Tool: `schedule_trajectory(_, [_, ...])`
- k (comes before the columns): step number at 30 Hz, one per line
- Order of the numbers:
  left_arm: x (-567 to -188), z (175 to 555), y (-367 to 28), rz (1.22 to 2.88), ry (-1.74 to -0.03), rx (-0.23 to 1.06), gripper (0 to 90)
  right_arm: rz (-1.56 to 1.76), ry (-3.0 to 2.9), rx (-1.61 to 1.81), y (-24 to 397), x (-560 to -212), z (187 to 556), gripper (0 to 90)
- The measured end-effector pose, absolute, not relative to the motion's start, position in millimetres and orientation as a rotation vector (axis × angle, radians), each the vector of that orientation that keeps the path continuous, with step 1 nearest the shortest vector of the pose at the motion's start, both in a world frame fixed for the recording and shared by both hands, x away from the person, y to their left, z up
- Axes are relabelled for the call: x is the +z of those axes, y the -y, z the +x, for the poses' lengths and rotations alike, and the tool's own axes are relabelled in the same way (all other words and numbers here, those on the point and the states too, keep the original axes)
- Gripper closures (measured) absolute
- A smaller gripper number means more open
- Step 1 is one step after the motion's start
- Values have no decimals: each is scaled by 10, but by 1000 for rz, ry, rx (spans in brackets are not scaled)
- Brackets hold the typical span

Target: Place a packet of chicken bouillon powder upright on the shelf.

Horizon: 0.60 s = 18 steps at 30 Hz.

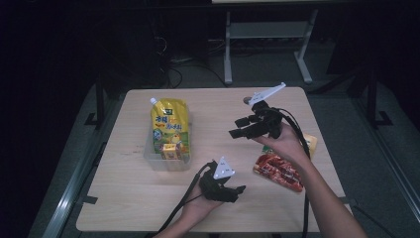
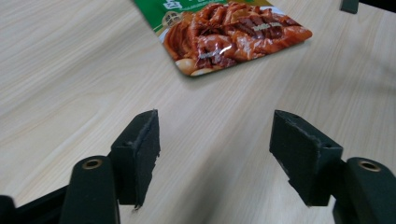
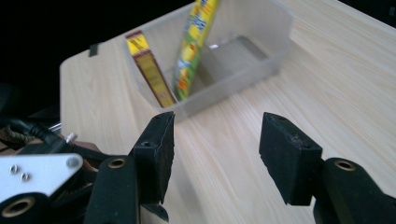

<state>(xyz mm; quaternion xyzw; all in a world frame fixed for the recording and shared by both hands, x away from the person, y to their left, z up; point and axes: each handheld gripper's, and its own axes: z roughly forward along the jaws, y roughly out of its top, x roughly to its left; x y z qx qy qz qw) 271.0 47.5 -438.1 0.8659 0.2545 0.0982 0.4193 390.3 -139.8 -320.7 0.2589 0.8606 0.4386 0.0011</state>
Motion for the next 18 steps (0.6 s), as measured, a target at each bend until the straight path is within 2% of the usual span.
schedule_trajectory(13, [-4395,2841,-255,2192,-616,236,365,968,-2626,1300,1957,-3324,3796,419])
schedule_trajectory(18, [-4395,2890,-204,2203,-601,240,401,1040,-2603,1274,2118,-3392,3758,402])
